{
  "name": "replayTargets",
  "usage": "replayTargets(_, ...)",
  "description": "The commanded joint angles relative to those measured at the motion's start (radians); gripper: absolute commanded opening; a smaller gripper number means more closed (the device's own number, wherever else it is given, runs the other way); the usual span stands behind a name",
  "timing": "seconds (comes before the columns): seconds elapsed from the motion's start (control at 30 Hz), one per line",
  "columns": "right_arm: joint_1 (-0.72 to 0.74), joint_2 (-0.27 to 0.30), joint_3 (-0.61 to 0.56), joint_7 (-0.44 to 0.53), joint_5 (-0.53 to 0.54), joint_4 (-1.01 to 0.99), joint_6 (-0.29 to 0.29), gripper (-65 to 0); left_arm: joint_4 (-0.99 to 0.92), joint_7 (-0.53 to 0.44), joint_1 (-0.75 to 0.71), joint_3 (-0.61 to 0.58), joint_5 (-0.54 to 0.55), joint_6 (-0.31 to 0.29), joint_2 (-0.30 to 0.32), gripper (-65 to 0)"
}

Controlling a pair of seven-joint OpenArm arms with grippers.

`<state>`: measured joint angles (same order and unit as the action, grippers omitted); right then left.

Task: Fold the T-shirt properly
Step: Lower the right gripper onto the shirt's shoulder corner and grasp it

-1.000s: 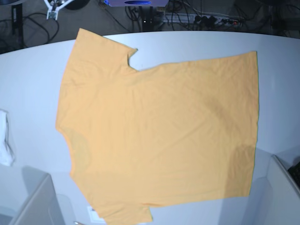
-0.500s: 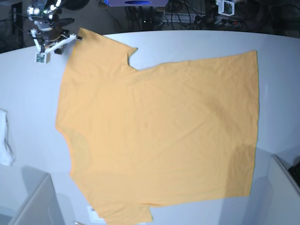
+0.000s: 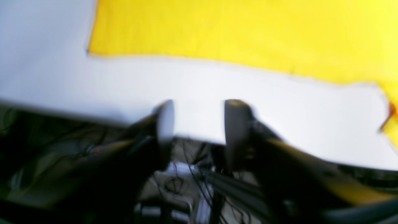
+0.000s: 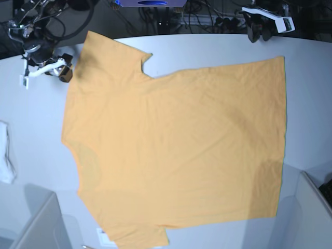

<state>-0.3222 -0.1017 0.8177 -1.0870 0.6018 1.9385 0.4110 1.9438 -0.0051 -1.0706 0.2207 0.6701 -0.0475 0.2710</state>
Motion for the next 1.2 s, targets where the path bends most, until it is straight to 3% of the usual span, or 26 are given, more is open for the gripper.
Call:
replayTargets(0.0, 0.013, 0.009, 0.004, 0.015, 0.016, -0.001, 0.007, -28.2, 0.013, 0.003, -0.018, 0.026, 0.035, -0.041, 0.0, -28.6)
replayTargets(0.07, 0.022, 0.03, -0.001, 0.015, 0.016, -0.035, 0.002, -28.2, 0.012, 0.041, -0.006, 0.085, 0.099, -0.116, -0.003, -19.3)
replayTargets(0.13, 0.028, 0.041, 0.002, 0.015, 0.016, -0.078, 0.001, -28.2, -0.002, 0.098, 0.003, 0.158, 0.149, -0.199, -0.006, -13.8)
replayTargets(0.3, 0.045, 0.082, 0.002, 0.015, 0.016, -0.184, 0.001, -28.2, -0.045, 0.265, 0.063, 0.388, 0.247, -0.345, -0.089, -13.3)
replayTargets(0.47, 0.042, 0.081, -0.007, 0.015, 0.016, -0.256, 0.001, -28.2, -0.062, 0.515, 0.177, 0.652, 0.247, -0.46, -0.178, -13.3)
replayTargets(0.63, 0.013, 0.07, -0.079, 0.015, 0.016, -0.264, 0.001, -28.2, -0.111, 0.758, 0.301, 0.843, 0.245, -0.549, -0.198, -13.3)
replayTargets(0.8, -0.005, 0.063, -0.145, 0.017, 0.017, -0.264, 0.001, -28.4, -0.117, 0.787, 0.339, 0.857, 0.159, -0.558, -0.203, -13.3)
replayTargets(0.87, -0.005, 0.046, -0.139, 0.017, 0.017, -0.264, 0.001, -29.6, -0.123, 0.787, 0.358, 0.857, 0.107, -0.593, -0.218, -13.3)
replayTargets(0.93, -0.004, 0.046, -0.142, 0.017, 0.017, -0.265, 0.001, -33.8, -0.123, 0.787, 0.373, 0.857, 0.067, -0.647, -0.23, -13.3)
replayTargets(1.1, -0.001, 0.041, -0.148, 0.017, 0.017, -0.276, 0.001, -44.7, -0.125, 0.792, 0.422, 0.857, 0.006, -0.651, -0.25, -13.3)
replayTargets(1.17, 0.004, 0.046, -0.148, 0.017, 0.017, -0.305, 0.001, -52.2, -0.134, 0.793, 0.433, 0.857, 0.012, -0.651, -0.25, -13.3)
